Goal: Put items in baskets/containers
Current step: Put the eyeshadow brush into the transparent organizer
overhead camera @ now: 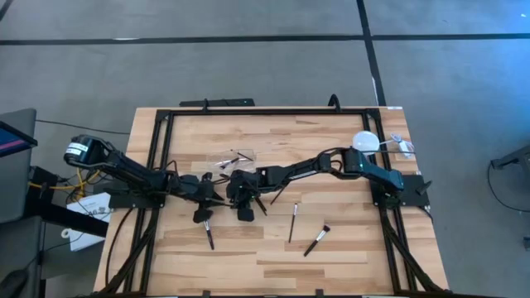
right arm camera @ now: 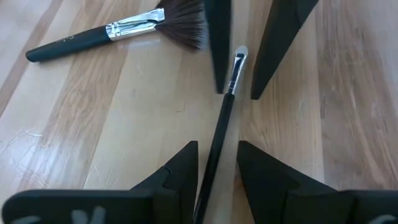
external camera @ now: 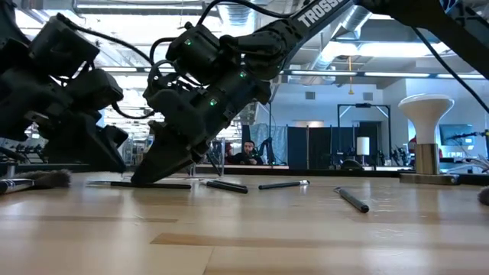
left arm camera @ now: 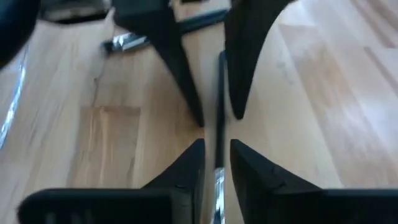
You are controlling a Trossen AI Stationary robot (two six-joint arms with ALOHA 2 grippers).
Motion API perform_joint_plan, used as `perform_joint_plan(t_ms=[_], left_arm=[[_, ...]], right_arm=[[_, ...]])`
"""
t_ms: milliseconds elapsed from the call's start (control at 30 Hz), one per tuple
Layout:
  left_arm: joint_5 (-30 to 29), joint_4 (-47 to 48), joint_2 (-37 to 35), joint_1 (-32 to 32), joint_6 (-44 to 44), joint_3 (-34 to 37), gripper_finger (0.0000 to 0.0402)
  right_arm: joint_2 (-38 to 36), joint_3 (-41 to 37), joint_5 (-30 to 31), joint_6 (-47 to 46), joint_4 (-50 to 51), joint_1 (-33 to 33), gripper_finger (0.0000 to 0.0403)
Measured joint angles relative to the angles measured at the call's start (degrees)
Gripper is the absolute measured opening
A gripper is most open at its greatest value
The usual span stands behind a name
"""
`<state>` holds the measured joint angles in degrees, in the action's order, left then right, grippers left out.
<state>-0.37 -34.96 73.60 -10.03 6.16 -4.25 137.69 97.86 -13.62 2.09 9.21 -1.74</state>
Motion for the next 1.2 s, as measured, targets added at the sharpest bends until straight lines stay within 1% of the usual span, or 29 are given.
perform_joint_plan(t_ms=[133,233,300,400,600,700,767,900,933,1067,1200], left_arm=[[-0.90,-1.36,-0.02,-2.09,-2.32,-0.02,0.0087],[-4.25,-1.60,0.96,-2.71,-2.75,-0.04,0.0087],[-5.33,-2.59,2.90,-2.72,-2.74,-0.04,0.0086],[-5.24,-7.91,7.93,-2.74,-2.61,-0.04,0.0086],[-4.29,-21.04,21.01,-2.74,-2.55,-0.11,0.0086],[-4.68,-25.23,25.05,-2.74,-2.32,0.00,0.0084],[-4.66,-26.90,26.17,-2.74,-2.24,0.36,0.0072],[-4.56,-28.35,26.53,-2.70,-1.73,1.71,0.0019],[-4.54,-28.48,26.53,-2.70,-1.11,1.92,0.0014],[-4.39,-28.91,26.64,-2.70,0.21,2.23,0.0013],[-3.58,-28.22,25.72,-2.68,0.34,1.92,0.0012]], right_arm=[[0.04,-0.04,0.08,-0.09,0.15,0.00,0.0108],[0.04,-0.07,0.08,-0.11,0.15,0.00,0.0108],[0.04,-0.07,0.09,-0.11,0.17,0.00,0.0108],[0.04,-0.11,0.10,-0.11,0.11,0.00,0.0108],[0.04,-0.14,0.12,-0.15,0.14,0.02,0.0108],[0.00,-0.20,0.12,-0.15,0.47,-0.15,0.0108],[-0.02,-0.22,0.18,-0.15,0.54,-0.13,0.0108],[-0.02,-0.22,0.17,-0.17,0.55,-0.13,0.0108],[-0.02,-0.22,0.19,-0.17,0.55,-0.13,0.0108],[-0.58,-0.24,0.57,-0.17,0.58,-0.13,0.0108],[-1.21,-0.30,2.81,-0.13,1.39,-0.24,0.0108]])
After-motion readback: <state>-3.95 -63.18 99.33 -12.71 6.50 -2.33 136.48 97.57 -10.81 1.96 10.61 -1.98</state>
